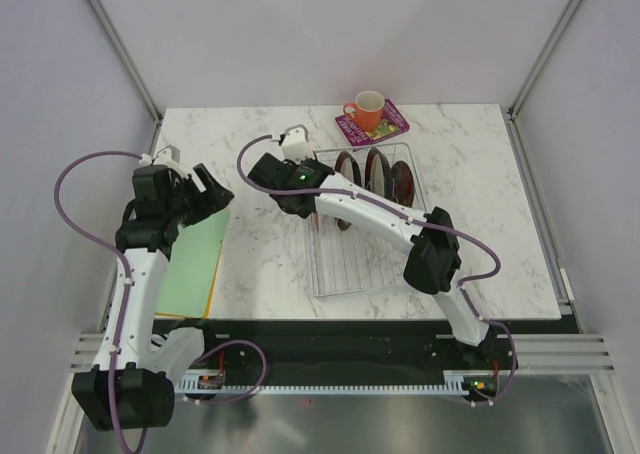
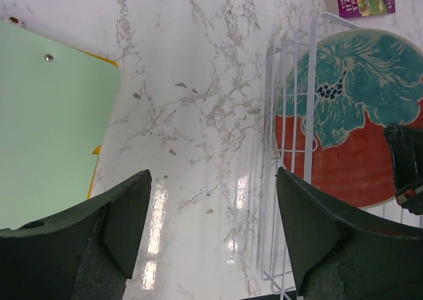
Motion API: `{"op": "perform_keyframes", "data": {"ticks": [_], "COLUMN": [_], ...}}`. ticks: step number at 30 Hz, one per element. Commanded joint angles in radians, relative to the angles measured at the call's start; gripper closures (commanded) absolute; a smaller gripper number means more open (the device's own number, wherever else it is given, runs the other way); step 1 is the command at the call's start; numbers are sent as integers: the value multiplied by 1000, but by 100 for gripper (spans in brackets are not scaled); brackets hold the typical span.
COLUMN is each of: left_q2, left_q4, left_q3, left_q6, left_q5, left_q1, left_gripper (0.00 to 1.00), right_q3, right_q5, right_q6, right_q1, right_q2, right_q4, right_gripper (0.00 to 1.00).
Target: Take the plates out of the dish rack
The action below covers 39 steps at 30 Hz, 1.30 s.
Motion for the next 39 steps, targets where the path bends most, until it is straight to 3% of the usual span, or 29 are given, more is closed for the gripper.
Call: {"op": "perform_keyframes", "data": {"ticks": [1, 5, 8, 9, 16, 23, 28, 34, 39], "left_q2": [11, 17, 18, 14, -5, 5, 11, -32, -35], "left_q4": [18, 28, 34, 35, 61, 130, 219, 504, 790], "left_q3": [-14, -24, -28, -30, -31, -40, -65, -192, -329], "left_q6": [29, 24, 22, 22, 19, -7, -60, -187, -367], "left_q5": [24, 35, 38, 38, 61, 199, 319, 373, 428], "left_q1": [6, 4, 6, 4, 6, 4, 6, 4, 9], "left_gripper": [17, 17, 8, 0, 0, 0, 0, 0, 0], "right_q3": [146, 186, 193, 191, 202, 223, 214, 113, 18], "right_q5": [213, 308, 350, 355, 355, 295, 111, -149, -400], "right_q6": [-52, -106, -123, -127, -189, -267, -302, -296, -218], "right_q1": [48, 58, 58, 58, 68, 78, 80, 62, -38], "right_q2": [9, 6, -23, -32, -115, -239, -343, -444, -506], "right_q4": [-36, -43, -43, -39, -8, 61, 112, 223, 325], "right_gripper": [100, 100, 100, 100, 100, 100, 100, 100, 100]}}
